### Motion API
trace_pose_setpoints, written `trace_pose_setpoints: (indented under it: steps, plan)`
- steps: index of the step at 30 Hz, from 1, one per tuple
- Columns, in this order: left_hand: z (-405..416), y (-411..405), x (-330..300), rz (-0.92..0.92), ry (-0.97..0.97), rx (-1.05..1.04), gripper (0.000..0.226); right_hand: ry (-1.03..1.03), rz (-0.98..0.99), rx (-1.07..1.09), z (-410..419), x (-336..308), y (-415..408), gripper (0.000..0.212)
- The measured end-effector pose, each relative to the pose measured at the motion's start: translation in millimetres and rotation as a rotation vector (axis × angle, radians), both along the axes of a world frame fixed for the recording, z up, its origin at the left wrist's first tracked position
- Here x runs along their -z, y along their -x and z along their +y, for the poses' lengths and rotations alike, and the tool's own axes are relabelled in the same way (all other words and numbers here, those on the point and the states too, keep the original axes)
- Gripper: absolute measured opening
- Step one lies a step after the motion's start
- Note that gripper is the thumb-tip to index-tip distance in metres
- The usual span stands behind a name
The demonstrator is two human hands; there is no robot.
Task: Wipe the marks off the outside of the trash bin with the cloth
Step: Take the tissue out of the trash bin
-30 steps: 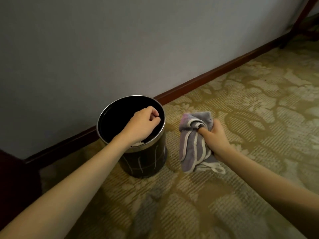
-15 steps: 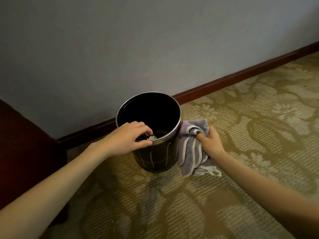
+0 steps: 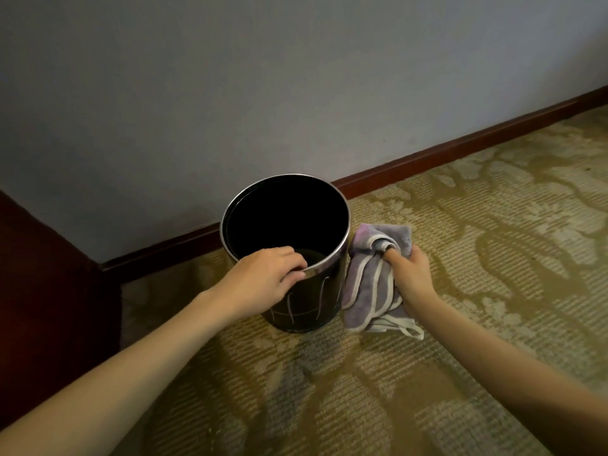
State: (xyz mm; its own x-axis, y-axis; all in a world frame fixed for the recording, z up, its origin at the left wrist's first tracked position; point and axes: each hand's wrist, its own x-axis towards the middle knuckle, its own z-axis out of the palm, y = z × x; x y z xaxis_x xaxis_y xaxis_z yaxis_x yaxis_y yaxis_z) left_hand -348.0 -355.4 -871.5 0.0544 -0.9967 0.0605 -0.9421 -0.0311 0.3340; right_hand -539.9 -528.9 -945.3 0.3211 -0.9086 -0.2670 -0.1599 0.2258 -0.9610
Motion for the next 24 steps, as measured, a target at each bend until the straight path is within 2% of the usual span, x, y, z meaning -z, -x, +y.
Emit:
trace_pose_setpoints:
  steps: [3, 7, 10, 16, 24]
  plan:
    - [-1, 10, 7, 0.021, 0.053, -0.093, 0.025, 0.0, -0.022, 0.024, 0, -2, -1, 0.02]
    - [-8, 27, 12, -0.131, 0.141, -0.147, 0.015, 0.025, -0.022, 0.045, 2, -4, 7, 0.019]
    - [-12, 34, 14, -0.197, 0.144, -0.198, 0.02, 0.034, -0.038, 0.075, 2, -7, 15, 0.016]
    - [-42, 30, -14, -0.146, 0.159, -0.317, 0.015, 0.056, -0.099, 0.174, 1, -25, 25, 0.01]
    - [-85, 24, -64, -0.064, 0.047, -0.414, 0.01, 0.151, -0.114, 0.079, -2, -52, 50, 0.014]
